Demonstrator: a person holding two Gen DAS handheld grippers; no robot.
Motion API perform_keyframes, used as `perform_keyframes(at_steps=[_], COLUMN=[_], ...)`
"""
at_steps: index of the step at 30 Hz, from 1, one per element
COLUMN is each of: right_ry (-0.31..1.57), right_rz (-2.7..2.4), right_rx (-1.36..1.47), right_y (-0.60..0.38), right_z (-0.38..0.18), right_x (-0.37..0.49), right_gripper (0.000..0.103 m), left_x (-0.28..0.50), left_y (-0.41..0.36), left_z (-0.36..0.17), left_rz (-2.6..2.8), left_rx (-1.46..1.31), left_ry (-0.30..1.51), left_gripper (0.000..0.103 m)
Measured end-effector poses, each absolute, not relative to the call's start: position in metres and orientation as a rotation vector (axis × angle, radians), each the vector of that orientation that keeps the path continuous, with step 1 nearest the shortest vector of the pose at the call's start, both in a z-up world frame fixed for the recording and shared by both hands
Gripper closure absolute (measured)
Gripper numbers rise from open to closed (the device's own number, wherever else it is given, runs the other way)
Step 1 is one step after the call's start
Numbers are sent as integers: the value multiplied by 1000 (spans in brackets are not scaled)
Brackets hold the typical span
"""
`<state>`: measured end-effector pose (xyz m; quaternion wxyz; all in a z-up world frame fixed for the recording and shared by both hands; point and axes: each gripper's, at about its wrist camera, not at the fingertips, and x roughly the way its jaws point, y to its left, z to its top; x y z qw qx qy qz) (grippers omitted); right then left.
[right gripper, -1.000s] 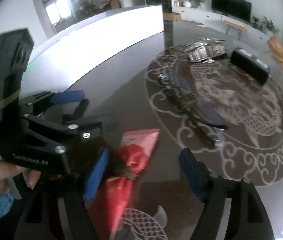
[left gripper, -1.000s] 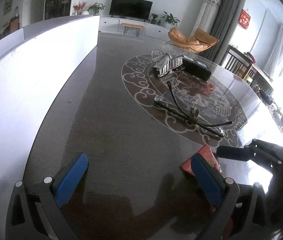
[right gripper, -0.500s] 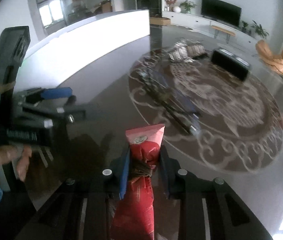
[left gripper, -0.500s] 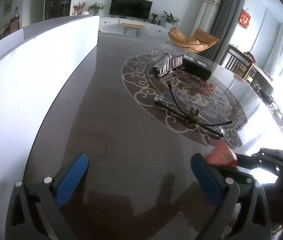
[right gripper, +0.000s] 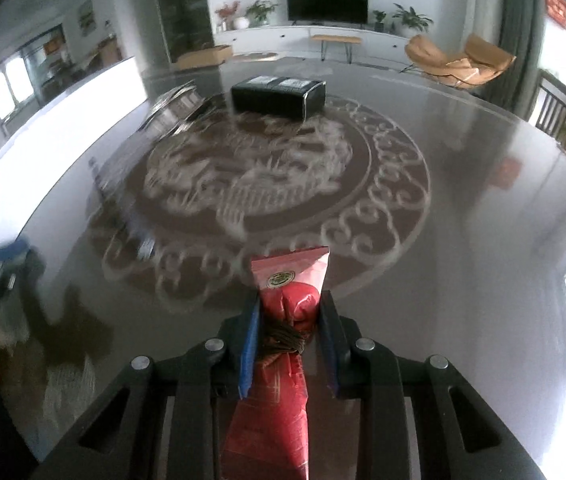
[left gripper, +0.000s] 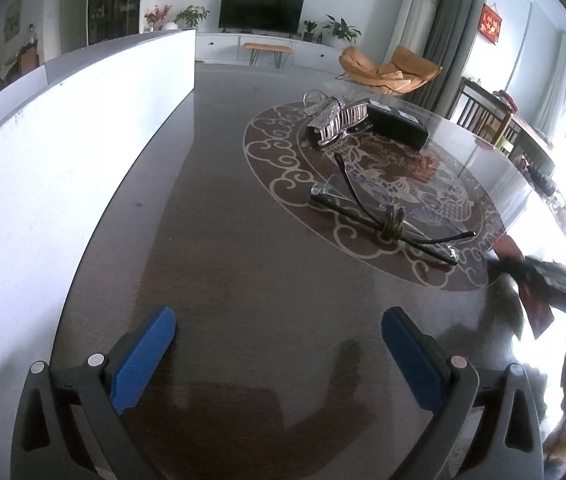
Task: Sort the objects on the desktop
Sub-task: 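Grasp the black sunglasses with the left tool while the right tool holds the red package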
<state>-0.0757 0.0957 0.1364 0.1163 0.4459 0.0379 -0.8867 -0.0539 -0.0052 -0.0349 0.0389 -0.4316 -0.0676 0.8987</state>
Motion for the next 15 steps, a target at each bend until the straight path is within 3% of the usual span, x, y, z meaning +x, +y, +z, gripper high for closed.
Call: perform_keyframes(at_steps=[6,15], right_ry=[193,322], right_rz=[-2478,-2308], right_rx=[1240,1195], right_y=[28,-7], right_z=[136,136], right_x=[-97,-45], right_gripper=[75,75], left_x=[-53,-48], left_y=[-7,-20], left_z=[-34,-32], left_rz=[2750,2719], left_rx=[-1315,-1246], left_ry=[-223,-366], left_gripper=[0,0])
